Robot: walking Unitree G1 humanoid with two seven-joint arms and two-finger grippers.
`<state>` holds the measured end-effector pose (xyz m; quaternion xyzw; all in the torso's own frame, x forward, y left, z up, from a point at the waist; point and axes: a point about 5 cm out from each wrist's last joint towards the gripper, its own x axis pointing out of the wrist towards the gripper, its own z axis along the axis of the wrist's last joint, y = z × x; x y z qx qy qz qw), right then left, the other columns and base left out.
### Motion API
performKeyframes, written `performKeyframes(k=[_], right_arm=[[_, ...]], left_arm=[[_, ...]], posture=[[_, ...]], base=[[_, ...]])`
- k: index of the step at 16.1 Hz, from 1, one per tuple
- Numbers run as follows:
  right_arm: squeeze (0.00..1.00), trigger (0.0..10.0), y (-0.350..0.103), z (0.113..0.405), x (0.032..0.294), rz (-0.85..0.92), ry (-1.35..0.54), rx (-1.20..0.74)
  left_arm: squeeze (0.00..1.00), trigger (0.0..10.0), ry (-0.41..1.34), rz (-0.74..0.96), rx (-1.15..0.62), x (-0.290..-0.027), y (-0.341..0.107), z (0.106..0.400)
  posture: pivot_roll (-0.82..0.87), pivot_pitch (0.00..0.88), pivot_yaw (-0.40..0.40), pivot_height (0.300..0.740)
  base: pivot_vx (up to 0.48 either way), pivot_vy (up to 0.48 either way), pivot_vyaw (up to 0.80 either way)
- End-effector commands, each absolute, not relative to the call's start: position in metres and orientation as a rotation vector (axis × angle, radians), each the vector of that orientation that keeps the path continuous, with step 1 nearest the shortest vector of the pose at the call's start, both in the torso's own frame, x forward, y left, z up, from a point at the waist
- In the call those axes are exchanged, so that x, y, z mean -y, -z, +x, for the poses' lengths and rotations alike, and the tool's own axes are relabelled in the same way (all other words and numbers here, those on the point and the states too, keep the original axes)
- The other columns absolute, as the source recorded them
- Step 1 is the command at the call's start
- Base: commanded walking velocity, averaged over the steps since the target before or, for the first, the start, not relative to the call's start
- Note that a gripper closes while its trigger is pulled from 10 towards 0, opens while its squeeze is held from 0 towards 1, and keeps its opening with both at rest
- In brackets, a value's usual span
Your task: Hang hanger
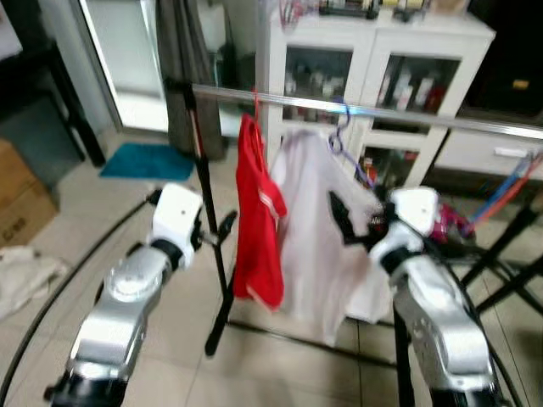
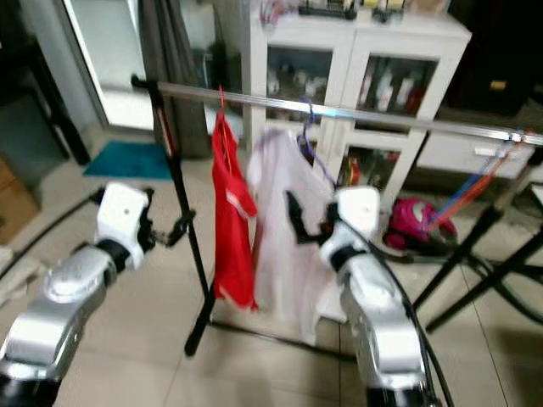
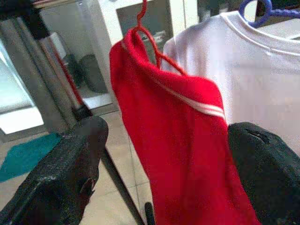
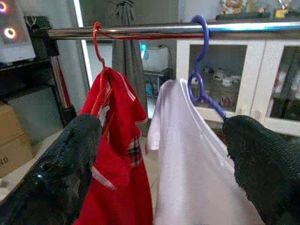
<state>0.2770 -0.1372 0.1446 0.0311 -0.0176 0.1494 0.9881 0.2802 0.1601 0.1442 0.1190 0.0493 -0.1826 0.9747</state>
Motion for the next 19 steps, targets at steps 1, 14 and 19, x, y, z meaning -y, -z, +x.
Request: performKeyframes(k=[1,14,19], right_arm=[[0.0,10.0,-0.155,0.278,0.142,0.037,-0.298,0.081],[0.0,10.0,-0.184,0.363,0.126,-0.076,-0.42,-0.125],[0.0,10.0,-0.178,0.395,0.146,-0.05,-0.35,-0.21]], left_arm=[[1.0,10.0,0.421,0.248,-0.072,-0.149,-0.15,0.281],[0.0,10.0,0.891,0.302,-0.16,-0.133,-0.157,0.253],[0.0,10.0,0.9,0.304,-0.167,-0.132,-0.157,0.251]], posture=[[0.12,0.0,0.009,0.74],[0.11,0.0,-0.011,0.74],[0.13,0.0,-0.032,0.74]], base=[[0.345,0.0,0.0],[0.0,0.0,0.0],[0.0,0.0,0.0]])
